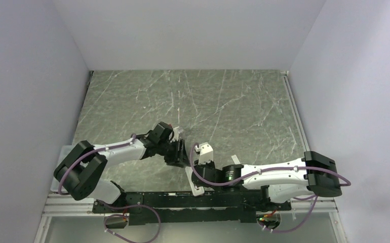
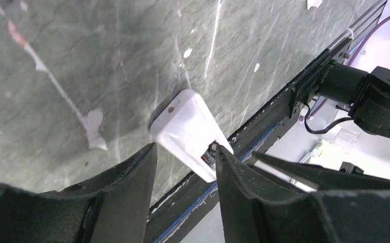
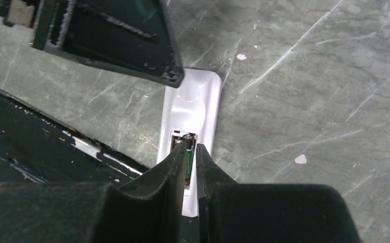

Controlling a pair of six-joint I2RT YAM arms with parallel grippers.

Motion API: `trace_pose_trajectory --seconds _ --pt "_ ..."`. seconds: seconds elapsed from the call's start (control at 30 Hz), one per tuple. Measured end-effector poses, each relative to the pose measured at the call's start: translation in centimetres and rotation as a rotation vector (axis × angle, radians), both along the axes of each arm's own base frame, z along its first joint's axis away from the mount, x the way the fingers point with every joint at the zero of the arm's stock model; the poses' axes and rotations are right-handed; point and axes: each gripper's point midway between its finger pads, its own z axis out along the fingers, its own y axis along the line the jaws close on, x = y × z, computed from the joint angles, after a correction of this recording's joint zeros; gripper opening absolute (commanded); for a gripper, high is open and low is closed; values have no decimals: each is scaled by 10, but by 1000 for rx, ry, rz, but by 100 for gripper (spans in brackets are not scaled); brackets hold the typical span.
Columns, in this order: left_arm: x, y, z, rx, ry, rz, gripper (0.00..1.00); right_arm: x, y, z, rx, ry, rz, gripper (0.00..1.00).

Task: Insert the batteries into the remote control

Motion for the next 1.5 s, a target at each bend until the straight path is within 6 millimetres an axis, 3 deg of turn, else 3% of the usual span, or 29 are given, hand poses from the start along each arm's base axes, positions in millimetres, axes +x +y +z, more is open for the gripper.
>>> trace_pose_trajectory --seconds 0.33,0.63,0.9,1.13,1.5 --pt "14 -15 -5 33 -50 -73 50 1 -2 -6 18 67 -8 11" --pt "15 -25 10 5 -82 -115 48 2 -9 -10 17 77 -15 10" --pt "-5 -40 17 -71 -52 -165 31 1 -12 -8 54 88 -23 3" --pt "-18 -36 -4 -63 3 -163 21 1 -10 -5 90 88 -19 0" --pt "-13 -32 -11 -27 -17 -136 9 5 -3 -14 81 106 -14 0"
